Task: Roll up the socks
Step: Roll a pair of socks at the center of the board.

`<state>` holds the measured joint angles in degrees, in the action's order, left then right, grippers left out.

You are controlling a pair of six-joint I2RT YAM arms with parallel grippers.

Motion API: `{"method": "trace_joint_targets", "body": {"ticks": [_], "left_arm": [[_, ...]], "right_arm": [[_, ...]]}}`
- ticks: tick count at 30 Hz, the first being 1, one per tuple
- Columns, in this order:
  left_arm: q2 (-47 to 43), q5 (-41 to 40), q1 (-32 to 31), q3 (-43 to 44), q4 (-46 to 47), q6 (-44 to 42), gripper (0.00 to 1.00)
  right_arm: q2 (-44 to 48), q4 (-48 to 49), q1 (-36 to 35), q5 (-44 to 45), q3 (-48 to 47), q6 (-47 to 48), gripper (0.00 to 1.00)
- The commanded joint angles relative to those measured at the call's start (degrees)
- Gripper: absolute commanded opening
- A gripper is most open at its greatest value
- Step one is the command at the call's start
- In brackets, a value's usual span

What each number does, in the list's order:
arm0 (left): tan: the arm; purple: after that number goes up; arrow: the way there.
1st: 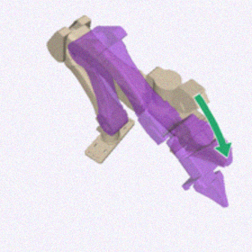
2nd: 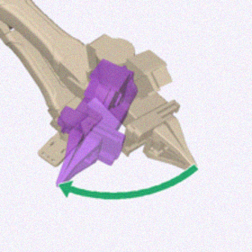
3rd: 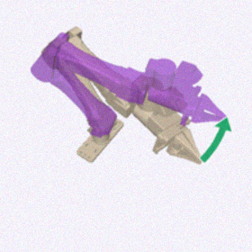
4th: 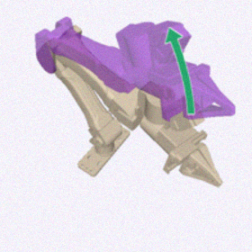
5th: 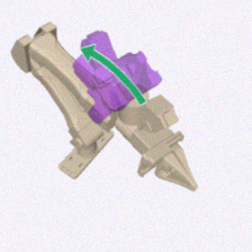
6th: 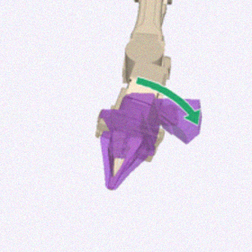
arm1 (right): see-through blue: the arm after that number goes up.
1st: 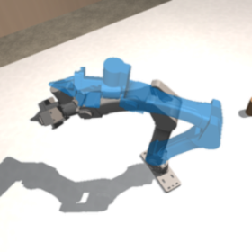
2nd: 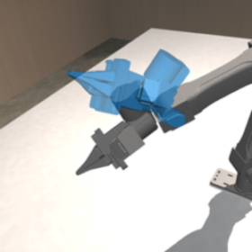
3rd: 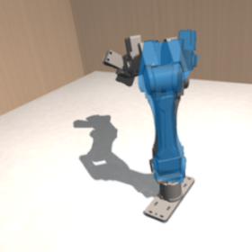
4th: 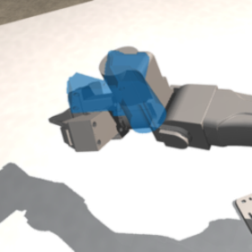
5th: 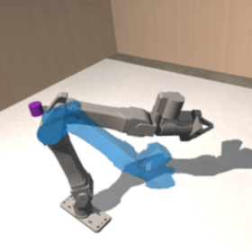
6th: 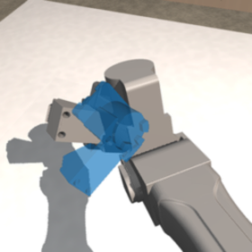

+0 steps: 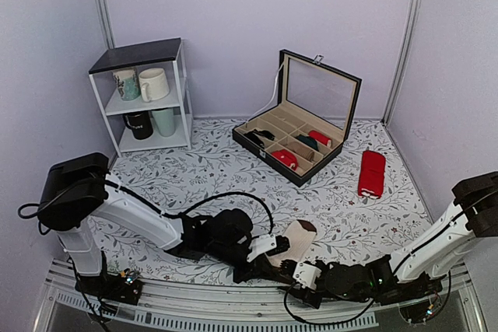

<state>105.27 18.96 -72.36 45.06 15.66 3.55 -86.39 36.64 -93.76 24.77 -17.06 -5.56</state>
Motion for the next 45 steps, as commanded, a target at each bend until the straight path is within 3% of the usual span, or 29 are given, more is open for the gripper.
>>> {"method": "trace_joint_targets", "body": {"ticks": [1, 11, 13, 16, 18, 23, 33, 45], "left_arm": [[3.7, 0.6, 0.5, -2.7, -10.4, 1.1, 0.0], [2.9, 2.4, 0.6, -2.8, -9.1, 0.9, 0.0], [2.3, 2.5, 0.6, -3.0, -8.8, 0.7, 0.0], [0.2, 1.0, 0.6, -4.0, -6.9, 0.4, 0.17], [-2.6, -2.1, 0.3, -5.6, -4.6, -0.6, 0.4], [-11.5, -21.1, -4.6, -10.0, 2.1, -7.7, 0.54], [-16.8, -21.8, -8.5, -18.7, 22.1, -23.0, 0.56], [-6.6, -18.7, -9.7, -13.7, 19.6, -24.7, 0.55]], "right_arm": [[-2.4, -1.8, -0.6, 0.3, -1.2, -1.6, 0.44], [-6.6, -5.1, -0.6, 1.6, -2.1, -7.1, 0.3], [-7.9, -6.4, -0.6, 1.6, -2.5, -8.4, 0.21], [-9.0, -7.8, -0.5, 0.9, -2.9, -10.7, 0.1], [-8.9, -8.4, -0.3, -0.2, -2.5, -12.8, 0.08], [-5.2, -7.9, 1.5, -6.0, 0.1, -18.8, 0.07], [-4.3, -9.0, 11.2, -26.2, -0.3, -25.3, 0.08], [-6.7, -11.5, 15.2, -33.6, -2.2, -25.9, 0.09]]}}
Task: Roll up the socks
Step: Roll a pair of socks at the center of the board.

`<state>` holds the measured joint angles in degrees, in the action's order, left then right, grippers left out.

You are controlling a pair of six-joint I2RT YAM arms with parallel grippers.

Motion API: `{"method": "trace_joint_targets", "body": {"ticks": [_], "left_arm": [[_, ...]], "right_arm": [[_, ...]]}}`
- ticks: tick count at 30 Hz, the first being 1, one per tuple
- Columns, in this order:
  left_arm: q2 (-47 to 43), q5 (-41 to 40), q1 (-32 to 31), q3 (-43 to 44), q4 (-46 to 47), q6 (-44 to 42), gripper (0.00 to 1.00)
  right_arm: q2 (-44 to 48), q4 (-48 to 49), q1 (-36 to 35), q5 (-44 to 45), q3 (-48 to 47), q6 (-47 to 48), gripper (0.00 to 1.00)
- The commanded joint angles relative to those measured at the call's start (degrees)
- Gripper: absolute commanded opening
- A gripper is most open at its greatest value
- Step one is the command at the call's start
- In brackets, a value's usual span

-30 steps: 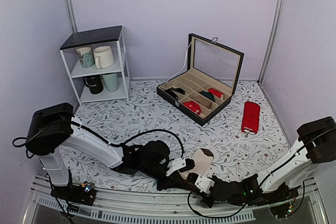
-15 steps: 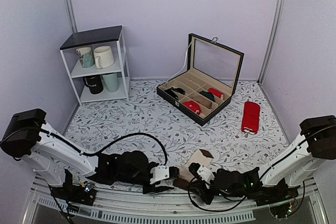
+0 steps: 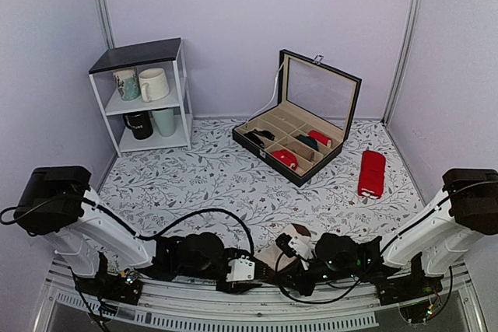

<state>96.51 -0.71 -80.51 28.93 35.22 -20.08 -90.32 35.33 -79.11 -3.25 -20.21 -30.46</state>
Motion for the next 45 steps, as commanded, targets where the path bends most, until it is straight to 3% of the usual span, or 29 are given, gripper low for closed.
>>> {"method": "trace_joint_targets", "body": {"ticks": [1, 6, 9, 12, 14, 18, 22, 26, 29, 34, 45], "left_arm": [[2.5, 1.0, -1.8, 2.7, -0.4, -0.9, 0.55], [3.5, 1.2, -2.0, 3.2, -1.8, 0.3, 0.43], [4.6, 1.3, -2.0, 4.1, -4.0, 1.5, 0.26], [5.5, 0.8, -2.0, 5.1, -6.3, 3.5, 0.16], [6.1, 0.2, -2.1, 5.4, -7.1, 4.5, 0.0], [6.6, 0.1, -2.0, 6.8, -10.3, 6.8, 0.0], [6.2, 2.0, -0.7, 9.1, -16.7, 11.9, 0.0], [6.3, 7.3, 1.3, 10.3, -21.6, 16.7, 0.0], [6.4, 11.9, 3.3, 10.8, -23.9, 19.5, 0.0], [6.6, 16.9, 6.6, 11.3, -26.0, 22.5, 0.0], [9.4, 21.7, 8.4, 11.4, -26.5, 24.7, 0.0]], "right_arm": [[-2.6, -10.5, 0.8, -5.8, 1.0, -1.1, 0.09], [-1.4, -11.4, 2.1, -6.8, 1.2, -1.1, 0.09], [-1.1, -11.7, 2.7, -7.5, 1.0, -1.1, 0.09], [-1.2, -11.8, 2.9, -8.2, 0.8, -0.8, 0.09], [-1.0, -12.1, 3.1, -8.2, 0.6, -0.6, 0.1], [1.8, -13.8, 3.1, -5.1, 0.2, 0.3, 0.3], [11.1, -14.5, 3.0, 3.9, 2.6, 3.5, 0.46], [20.8, -11.1, 0.8, 12.9, 7.0, 9.7, 0.52], [22.7, -8.1, -3.1, 17.2, 7.9, 15.8, 0.56], [16.7, -1.2, -9.1, 18.2, 7.4, 24.9, 0.57], [-0.7, -6.4, -13.5, 30.5, -3.6, 26.6, 0.57]]}}
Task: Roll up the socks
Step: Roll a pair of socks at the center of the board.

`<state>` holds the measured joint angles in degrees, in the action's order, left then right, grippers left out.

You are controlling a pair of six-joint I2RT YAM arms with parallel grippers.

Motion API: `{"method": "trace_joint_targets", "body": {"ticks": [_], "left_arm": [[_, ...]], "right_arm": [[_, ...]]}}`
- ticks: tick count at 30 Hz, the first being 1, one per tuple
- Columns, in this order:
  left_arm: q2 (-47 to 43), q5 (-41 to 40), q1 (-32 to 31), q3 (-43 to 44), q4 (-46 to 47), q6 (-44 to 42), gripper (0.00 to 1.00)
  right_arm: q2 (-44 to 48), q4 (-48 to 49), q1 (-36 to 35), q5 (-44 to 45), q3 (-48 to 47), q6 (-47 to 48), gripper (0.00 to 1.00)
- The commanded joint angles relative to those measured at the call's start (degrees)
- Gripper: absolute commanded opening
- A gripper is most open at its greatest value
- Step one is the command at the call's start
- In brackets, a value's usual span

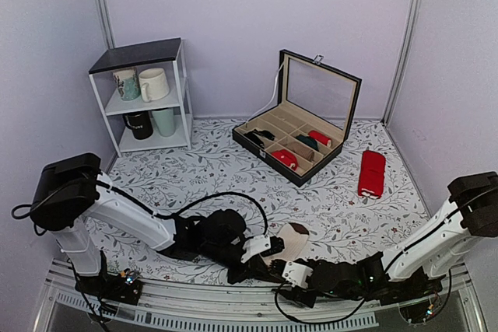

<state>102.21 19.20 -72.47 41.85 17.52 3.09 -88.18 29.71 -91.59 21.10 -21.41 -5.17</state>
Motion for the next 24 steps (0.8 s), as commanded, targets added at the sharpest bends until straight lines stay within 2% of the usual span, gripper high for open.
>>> {"method": "trace_joint_targets", "body": {"ticks": [1, 3, 7, 16, 19, 21, 24], "left_arm": [[3.7, 1.7, 0.5, -1.6, -8.6, 1.6, 0.0], [3.6, 1.9, 0.4, -2.0, -8.2, 1.7, 0.0], [3.9, 2.0, 0.5, -2.1, -7.9, 1.6, 0.0], [3.0, 1.1, 0.6, -2.2, -6.9, 1.5, 0.0], [-1.3, -2.2, 0.1, -3.7, -4.3, -0.1, 0.15], [-5.9, -7.0, -1.4, -5.6, -1.7, -3.2, 0.21], [-13.9, -13.6, -4.9, -9.5, 4.4, -9.8, 0.36]], "right_arm": [[-2.9, -0.7, -1.0, 6.1, -2.6, 1.4, 0.57], [-2.6, -0.8, -1.0, 5.2, -2.5, 1.4, 0.53], [-1.4, -1.9, -1.0, 2.7, -1.7, 0.0, 0.37], [-2.8, -4.2, -1.0, -0.6, -0.4, -7.8, 0.16], [-2.7, -4.1, -0.7, -1.8, 0.3, -10.4, 0.12], [-1.1, -3.9, 0.1, -4.0, 1.5, -12.1, 0.11], [2.0, -3.9, 4.2, -11.5, 2.9, -15.2, 0.11]]}}
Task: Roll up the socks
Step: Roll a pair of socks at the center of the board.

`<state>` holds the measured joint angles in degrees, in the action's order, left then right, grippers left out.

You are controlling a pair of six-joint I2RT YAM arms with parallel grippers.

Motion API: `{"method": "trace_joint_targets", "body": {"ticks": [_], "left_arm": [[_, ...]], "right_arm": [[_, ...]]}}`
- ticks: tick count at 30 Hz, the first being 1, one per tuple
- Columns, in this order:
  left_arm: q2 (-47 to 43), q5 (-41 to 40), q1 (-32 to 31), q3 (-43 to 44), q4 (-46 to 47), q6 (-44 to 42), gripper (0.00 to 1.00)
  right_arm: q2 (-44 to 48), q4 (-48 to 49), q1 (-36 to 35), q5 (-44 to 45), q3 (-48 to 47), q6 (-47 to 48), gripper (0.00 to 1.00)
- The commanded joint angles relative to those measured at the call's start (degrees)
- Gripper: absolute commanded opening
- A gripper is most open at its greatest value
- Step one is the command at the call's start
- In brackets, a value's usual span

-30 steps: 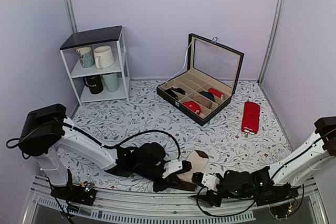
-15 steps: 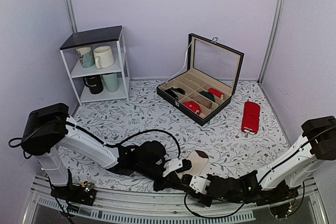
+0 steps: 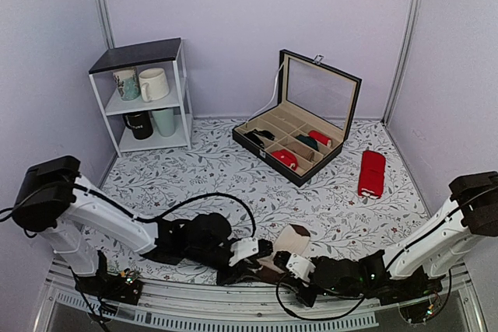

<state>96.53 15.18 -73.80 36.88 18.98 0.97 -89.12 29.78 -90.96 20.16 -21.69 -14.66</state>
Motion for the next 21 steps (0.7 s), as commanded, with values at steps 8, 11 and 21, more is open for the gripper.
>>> {"method": "trace_joint_targets", "body": {"ticks": [8, 11, 21], "left_arm": [[-7.6, -12.0, -5.8, -9.0, 13.7, -17.8, 0.55], [-3.5, -11.7, -5.9, -6.9, 14.4, -18.8, 0.55], [2.2, -13.1, -5.9, -4.6, 16.2, -19.9, 0.55]], "right_arm": [[5.8, -5.9, 13.2, -26.2, 3.8, -10.3, 0.12], [4.7, -7.0, 15.0, -28.3, 3.0, -10.5, 0.12], [-0.1, -7.6, 15.5, -31.8, 0.7, -9.1, 0.12]]}}
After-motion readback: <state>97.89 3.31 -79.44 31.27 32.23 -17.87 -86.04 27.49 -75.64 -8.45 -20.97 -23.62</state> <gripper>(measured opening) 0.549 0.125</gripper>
